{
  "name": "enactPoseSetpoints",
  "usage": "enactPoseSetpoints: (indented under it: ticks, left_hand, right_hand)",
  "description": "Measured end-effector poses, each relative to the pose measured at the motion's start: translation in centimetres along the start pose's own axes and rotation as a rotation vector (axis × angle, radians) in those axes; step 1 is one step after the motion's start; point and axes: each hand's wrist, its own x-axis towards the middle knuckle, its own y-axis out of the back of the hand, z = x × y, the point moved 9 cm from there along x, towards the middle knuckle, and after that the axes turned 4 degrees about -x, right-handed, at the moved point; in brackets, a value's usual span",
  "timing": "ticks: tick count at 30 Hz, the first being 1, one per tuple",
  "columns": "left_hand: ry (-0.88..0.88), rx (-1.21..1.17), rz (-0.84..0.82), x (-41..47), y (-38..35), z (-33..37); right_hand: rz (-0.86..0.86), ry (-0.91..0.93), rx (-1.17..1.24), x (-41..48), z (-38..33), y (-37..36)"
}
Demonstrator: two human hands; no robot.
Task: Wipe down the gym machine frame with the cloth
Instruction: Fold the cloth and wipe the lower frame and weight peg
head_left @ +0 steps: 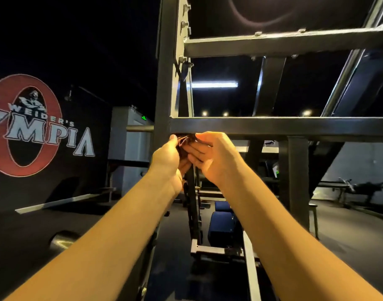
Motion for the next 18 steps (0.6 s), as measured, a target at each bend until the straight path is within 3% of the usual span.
enactPoseSetpoints:
  ticks: [2,4,7,9,10,13,16,18]
  left_hand:
    - [-0.015,-0.038,0.073,0.6,-0.1,-0.5]
    - [-0.022,-0.075,0.145,0.9,0.1,-1.2]
    - [-0.044,-0.154,0.212,0.7,0.2,-2.0]
    - [-0.042,-0.2,0.202,0.8,-0.5,-2.7]
    - [-0.04,-0.229,0.17,0.9,-1.3,-3.0]
    - [0.01,-0.259,0.04,0.8,-4.9,-4.9]
    - [0.044,-0.209,-0.074,-0.6,-9.1,-7.2]
    - [0.039,-0.129,-0.174,-1.7,-12.1,-8.7]
  right_hand:
    - [-0.057,0.041,-0.078,-1.0,-1.9,0.5]
    - [-0.008,0.1,-0.233,-2.6,-4.3,2.3]
    - [0.331,0.464,-0.851,-7.1,-10.8,6.7]
    - [0.518,0.779,-1.271,-11.4,-13.9,8.1]
    - [0.597,0.849,-1.442,-13.2,-14.3,8.9]
    - [0.751,0.666,-1.666,-16.0,-12.8,13.9]
    - [0.663,0.404,-1.748,-16.3,-9.1,17.1]
    - [0.598,0.335,-1.765,-16.0,-7.6,17.7]
